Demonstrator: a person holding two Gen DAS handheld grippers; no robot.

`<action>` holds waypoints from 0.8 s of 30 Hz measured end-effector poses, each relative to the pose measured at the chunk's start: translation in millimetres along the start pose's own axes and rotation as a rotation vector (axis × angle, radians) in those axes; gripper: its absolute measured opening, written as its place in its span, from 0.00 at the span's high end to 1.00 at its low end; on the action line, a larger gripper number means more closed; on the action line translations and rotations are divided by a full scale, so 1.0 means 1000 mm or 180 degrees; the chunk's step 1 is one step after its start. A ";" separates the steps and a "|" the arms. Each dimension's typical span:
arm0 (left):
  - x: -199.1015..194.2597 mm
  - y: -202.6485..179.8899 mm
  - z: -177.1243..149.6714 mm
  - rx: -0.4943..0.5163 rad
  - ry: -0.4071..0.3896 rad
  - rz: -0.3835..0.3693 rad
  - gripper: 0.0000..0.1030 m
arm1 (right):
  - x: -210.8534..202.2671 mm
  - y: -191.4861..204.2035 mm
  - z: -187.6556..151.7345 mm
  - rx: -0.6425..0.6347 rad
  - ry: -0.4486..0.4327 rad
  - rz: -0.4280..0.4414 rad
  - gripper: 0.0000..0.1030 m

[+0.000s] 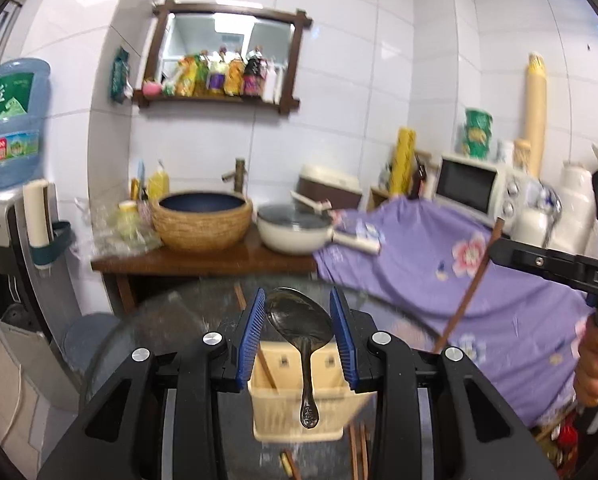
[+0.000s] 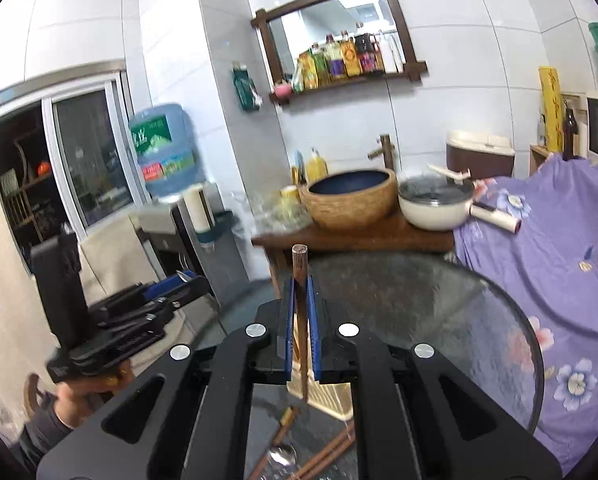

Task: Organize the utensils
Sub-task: 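Lift and carry the spoon over the holder with the left tool while the right tool carries the chopstick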

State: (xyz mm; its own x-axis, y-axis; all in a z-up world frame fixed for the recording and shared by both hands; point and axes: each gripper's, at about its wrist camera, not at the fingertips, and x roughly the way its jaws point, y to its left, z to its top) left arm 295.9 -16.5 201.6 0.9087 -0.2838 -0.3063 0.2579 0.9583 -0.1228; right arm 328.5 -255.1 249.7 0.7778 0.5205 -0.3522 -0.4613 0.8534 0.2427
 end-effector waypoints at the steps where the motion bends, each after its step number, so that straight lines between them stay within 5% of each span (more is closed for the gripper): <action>1: 0.003 0.001 0.007 -0.0028 -0.0041 0.0020 0.68 | 0.000 0.003 0.007 -0.0007 -0.0049 -0.0017 0.93; 9: 0.037 0.004 0.024 -0.0138 -0.0149 0.0169 0.68 | 0.017 0.018 0.043 -0.0186 -0.0402 -0.0291 0.93; 24: 0.086 0.016 -0.058 -0.0040 0.0288 0.0353 0.68 | 0.089 -0.013 -0.037 -0.0054 0.0046 -0.0492 0.93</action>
State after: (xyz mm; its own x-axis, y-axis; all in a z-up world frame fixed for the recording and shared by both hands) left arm 358.9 -27.3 118.7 0.8979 -0.1784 -0.4025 0.1529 0.9837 -0.0949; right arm 388.4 -218.7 182.0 0.8340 0.3830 -0.3971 -0.3436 0.9237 0.1693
